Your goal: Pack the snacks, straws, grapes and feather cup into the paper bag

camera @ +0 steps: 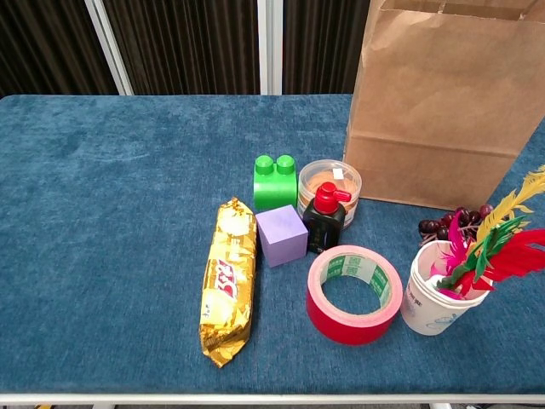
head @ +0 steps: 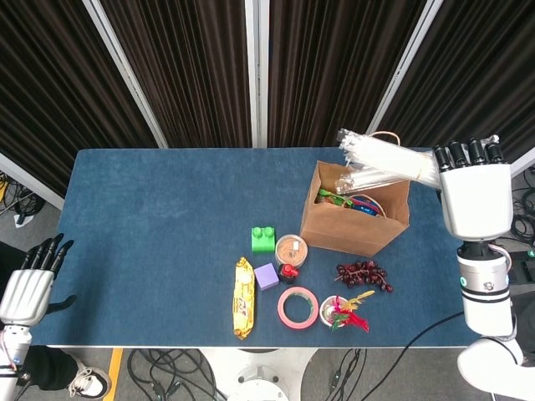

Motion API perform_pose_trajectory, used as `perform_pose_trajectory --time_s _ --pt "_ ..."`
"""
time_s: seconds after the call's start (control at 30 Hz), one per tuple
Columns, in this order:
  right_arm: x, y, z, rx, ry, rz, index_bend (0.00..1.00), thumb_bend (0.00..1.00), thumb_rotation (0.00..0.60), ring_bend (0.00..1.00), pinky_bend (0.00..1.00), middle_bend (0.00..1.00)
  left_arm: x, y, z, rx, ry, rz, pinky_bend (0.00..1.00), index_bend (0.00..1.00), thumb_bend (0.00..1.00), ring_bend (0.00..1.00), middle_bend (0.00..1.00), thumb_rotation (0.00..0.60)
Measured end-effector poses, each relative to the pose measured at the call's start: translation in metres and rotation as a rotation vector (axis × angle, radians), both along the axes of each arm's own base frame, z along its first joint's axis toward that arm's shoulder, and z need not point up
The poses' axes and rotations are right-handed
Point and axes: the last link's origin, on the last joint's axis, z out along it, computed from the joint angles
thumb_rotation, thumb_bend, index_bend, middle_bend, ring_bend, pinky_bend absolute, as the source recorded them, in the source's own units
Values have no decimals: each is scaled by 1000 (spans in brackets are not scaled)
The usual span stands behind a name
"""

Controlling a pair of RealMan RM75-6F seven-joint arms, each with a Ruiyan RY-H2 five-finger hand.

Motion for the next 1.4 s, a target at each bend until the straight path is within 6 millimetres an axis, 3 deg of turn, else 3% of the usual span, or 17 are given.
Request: perform_pose_trajectory --time_s 0.27,0.6,0.97,1.4 --pt "-13 -3 -8 5 96 -91 618 312 600 438 582 581 -1 -1 1 0 1 5 143 102 68 0 87 600" --pt "-15 -12 -28 18 197 -194 618 312 600 438 582 583 -2 -1 2 4 -4 7 143 102 67 0 87 600" --pt "-11 -18 -58 83 229 -198 618 312 600 438 582 583 -4 -1 4 11 -7 10 143 102 68 0 87 600" --pt "-17 -20 -71 137 308 -218 618 312 600 438 582 583 -5 -1 3 10 -14 14 143 102 68 0 87 600"
